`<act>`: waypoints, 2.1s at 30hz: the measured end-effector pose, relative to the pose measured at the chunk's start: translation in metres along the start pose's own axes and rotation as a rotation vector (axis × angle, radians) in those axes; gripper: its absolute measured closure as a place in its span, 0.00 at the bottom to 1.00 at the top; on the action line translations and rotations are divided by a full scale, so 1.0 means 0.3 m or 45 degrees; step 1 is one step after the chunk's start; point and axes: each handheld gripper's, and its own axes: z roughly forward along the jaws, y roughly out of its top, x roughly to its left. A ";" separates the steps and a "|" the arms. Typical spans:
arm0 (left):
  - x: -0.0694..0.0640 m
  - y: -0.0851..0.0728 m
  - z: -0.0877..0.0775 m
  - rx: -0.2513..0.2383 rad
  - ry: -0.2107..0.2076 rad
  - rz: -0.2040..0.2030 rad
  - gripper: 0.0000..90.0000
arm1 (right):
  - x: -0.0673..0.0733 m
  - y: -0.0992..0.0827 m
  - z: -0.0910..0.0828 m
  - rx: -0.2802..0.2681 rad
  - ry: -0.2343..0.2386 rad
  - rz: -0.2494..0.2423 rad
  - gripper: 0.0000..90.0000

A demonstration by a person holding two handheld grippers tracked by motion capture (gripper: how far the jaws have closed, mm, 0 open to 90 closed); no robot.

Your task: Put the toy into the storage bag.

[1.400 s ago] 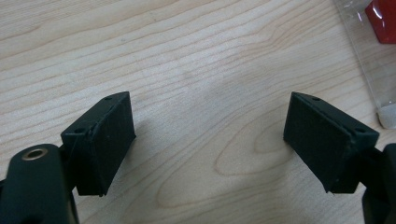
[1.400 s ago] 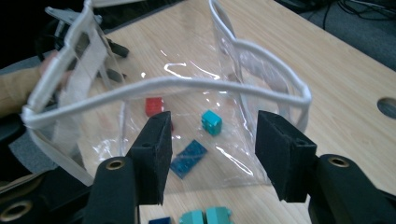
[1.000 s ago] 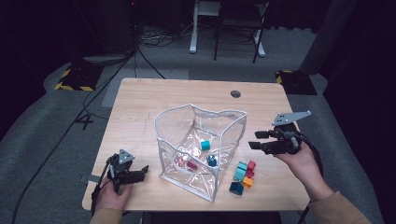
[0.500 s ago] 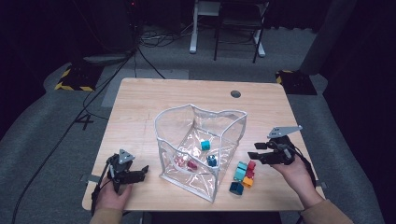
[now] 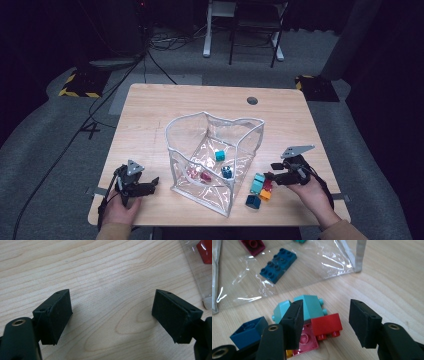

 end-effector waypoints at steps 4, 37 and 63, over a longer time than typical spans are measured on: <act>0.000 0.000 0.000 0.000 0.000 0.000 0.19 | -0.010 -0.024 0.022 0.022 0.005 0.015 0.51; 0.000 0.000 0.000 -0.001 -0.001 0.000 0.19 | -0.036 0.020 -0.038 0.034 -0.040 0.044 0.65; 0.000 0.000 0.000 -0.002 0.002 -0.001 0.19 | 0.038 0.273 -0.292 -0.069 0.060 -0.043 0.65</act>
